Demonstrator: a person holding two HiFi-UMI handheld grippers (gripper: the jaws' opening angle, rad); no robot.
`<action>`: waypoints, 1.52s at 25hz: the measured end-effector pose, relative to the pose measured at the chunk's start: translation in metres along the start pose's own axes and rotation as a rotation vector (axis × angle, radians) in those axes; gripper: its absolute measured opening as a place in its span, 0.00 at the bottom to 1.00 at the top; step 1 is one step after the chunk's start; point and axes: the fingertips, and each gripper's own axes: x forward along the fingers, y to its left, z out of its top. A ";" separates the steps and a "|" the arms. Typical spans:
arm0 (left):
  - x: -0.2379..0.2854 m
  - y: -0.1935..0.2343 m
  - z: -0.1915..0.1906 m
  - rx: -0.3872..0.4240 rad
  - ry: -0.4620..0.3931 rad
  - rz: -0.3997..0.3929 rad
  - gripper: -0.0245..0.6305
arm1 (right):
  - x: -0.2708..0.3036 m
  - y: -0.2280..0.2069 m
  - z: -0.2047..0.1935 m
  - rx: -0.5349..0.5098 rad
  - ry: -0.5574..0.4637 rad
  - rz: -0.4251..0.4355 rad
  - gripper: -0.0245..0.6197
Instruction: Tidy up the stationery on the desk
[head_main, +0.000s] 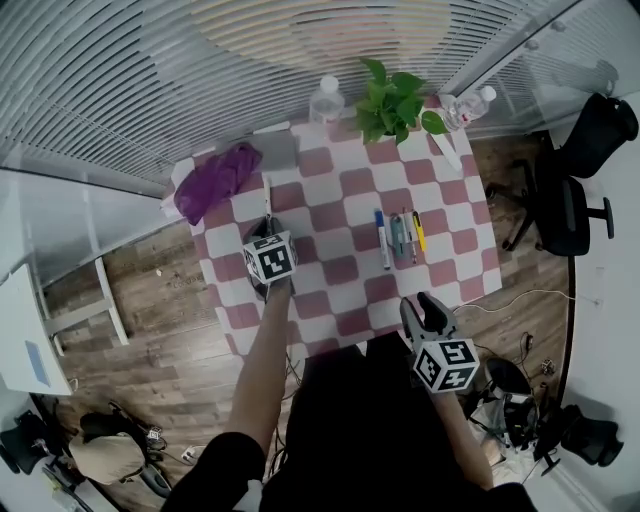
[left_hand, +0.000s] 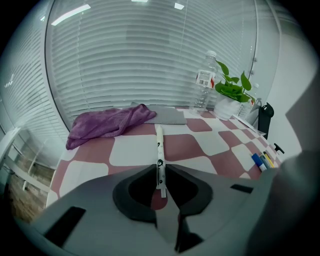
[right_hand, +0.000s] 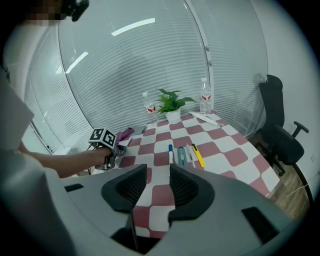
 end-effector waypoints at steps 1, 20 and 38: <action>0.000 -0.001 0.000 0.002 0.001 0.002 0.16 | -0.001 -0.001 -0.001 -0.002 0.000 0.002 0.29; -0.054 -0.135 -0.052 -0.122 0.002 -0.022 0.15 | -0.035 -0.083 0.008 -0.058 -0.044 0.114 0.28; -0.045 -0.234 -0.086 -0.120 0.016 -0.010 0.15 | -0.067 -0.188 -0.009 -0.085 -0.023 0.121 0.28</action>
